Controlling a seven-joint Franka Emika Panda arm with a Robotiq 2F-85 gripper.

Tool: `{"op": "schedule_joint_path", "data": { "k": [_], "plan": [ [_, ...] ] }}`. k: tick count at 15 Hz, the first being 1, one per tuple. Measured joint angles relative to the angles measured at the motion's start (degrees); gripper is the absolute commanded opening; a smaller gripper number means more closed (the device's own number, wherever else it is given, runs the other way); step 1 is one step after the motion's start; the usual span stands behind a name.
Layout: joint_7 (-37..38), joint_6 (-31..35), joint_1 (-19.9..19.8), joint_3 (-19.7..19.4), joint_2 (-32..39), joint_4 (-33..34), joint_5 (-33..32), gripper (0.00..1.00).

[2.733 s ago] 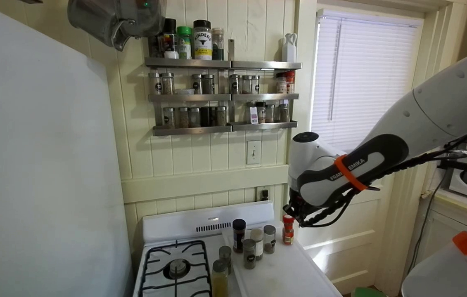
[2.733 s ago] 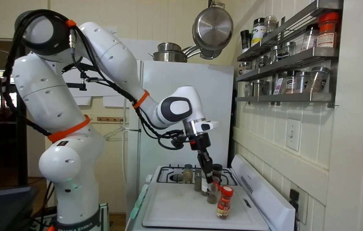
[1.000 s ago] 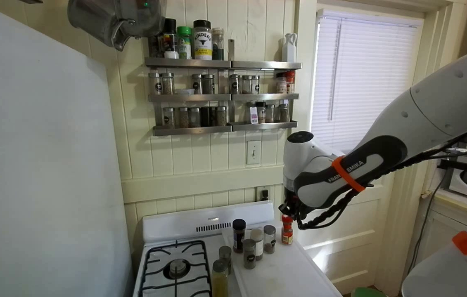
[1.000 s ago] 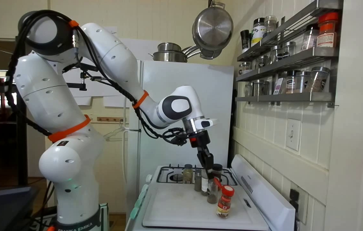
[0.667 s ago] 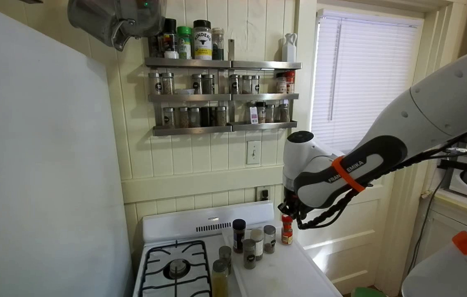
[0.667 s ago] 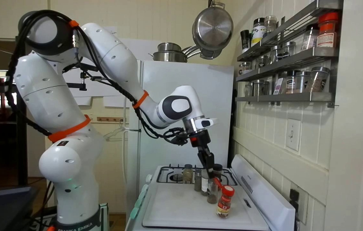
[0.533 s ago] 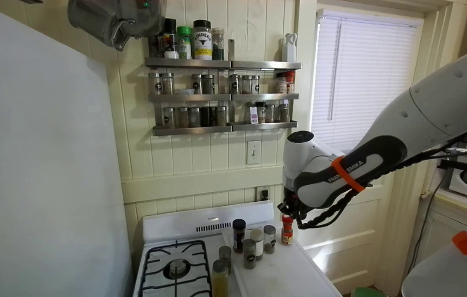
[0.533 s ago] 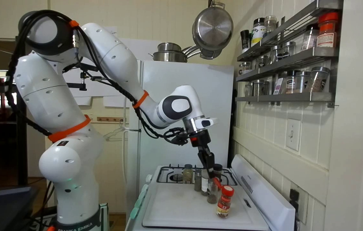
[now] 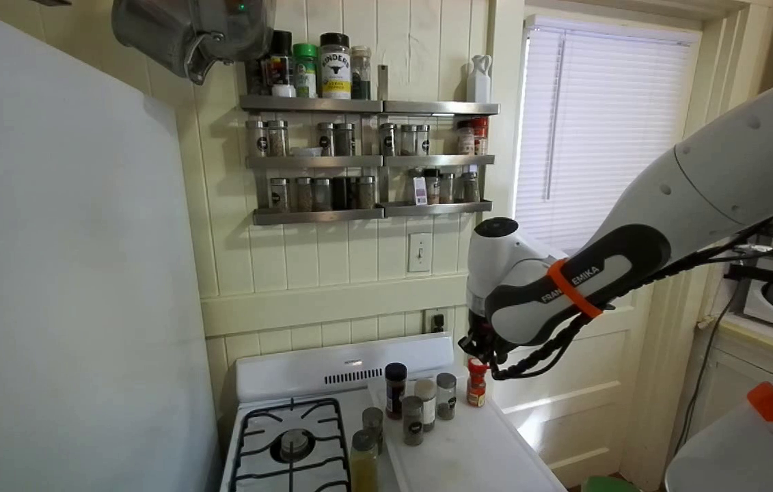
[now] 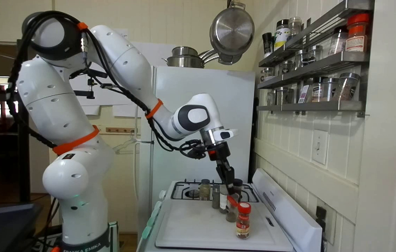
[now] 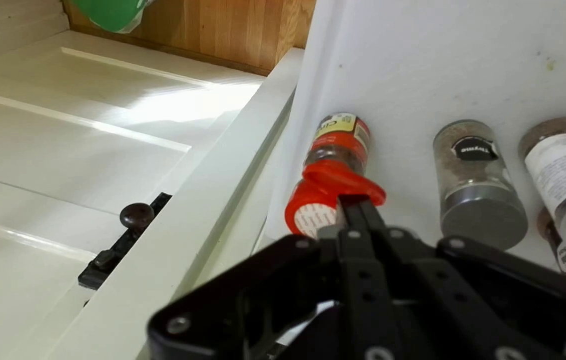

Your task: Close the lid on the red container.

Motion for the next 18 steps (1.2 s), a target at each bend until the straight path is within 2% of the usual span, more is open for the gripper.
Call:
{"op": "schedule_joint_path", "data": {
  "k": [6, 13, 18],
  "plan": [
    [0.0, 0.0, 1.4, -0.1, -0.1, 0.4, 0.9, 0.00],
    [0.0, 0.0, 4.3, -0.7, -0.1, 0.4, 8.2, 0.00],
    [1.0, -2.2, 4.3, -1.1, -0.1, 0.4, 10.8, 0.00]
  ]
}}
